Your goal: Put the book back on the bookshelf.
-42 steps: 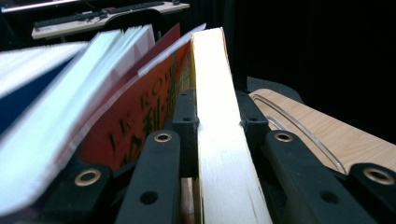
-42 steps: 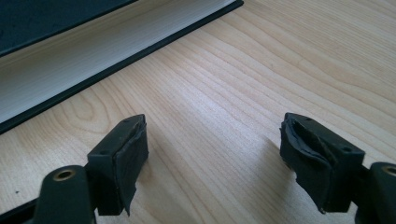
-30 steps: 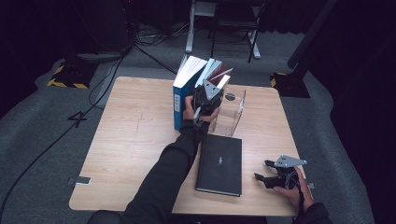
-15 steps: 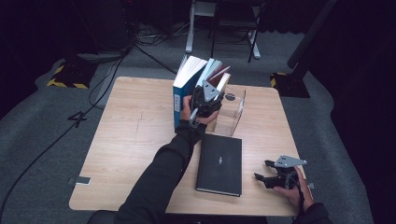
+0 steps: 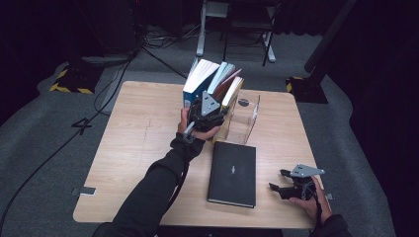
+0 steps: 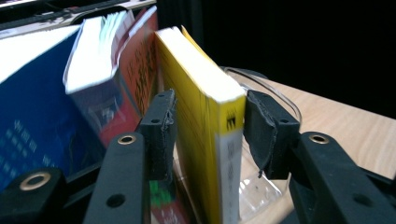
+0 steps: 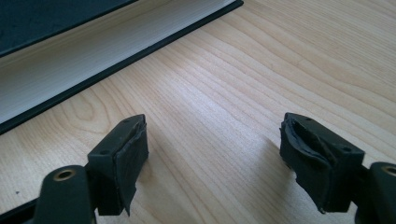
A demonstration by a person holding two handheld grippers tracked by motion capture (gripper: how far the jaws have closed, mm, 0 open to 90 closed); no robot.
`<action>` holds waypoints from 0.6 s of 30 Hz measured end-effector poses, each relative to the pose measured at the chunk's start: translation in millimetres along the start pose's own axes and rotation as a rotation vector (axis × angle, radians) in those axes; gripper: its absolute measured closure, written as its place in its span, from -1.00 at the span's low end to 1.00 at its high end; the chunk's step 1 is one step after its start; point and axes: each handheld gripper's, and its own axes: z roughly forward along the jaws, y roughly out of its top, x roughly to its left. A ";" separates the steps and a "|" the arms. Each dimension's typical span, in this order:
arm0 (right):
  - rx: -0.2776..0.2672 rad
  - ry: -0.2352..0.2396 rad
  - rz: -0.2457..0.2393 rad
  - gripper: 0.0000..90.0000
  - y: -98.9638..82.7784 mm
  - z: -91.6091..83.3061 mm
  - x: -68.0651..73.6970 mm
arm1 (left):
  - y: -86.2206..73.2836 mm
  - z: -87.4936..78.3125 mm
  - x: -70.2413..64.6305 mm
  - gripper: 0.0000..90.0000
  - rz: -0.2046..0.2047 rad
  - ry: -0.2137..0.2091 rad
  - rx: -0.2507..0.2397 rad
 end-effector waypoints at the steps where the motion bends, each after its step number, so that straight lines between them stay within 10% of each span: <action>1: 0.000 0.000 0.001 -0.47 0.0 0.0 0.1 | -2.8 -2.0 0.2 0.20 0.005 -0.004 0.003; 18: 0.000 -0.001 0.001 -0.47 0.0 0.0 0.1 | -69.2 28.9 -8.0 0.34 0.021 -0.045 0.176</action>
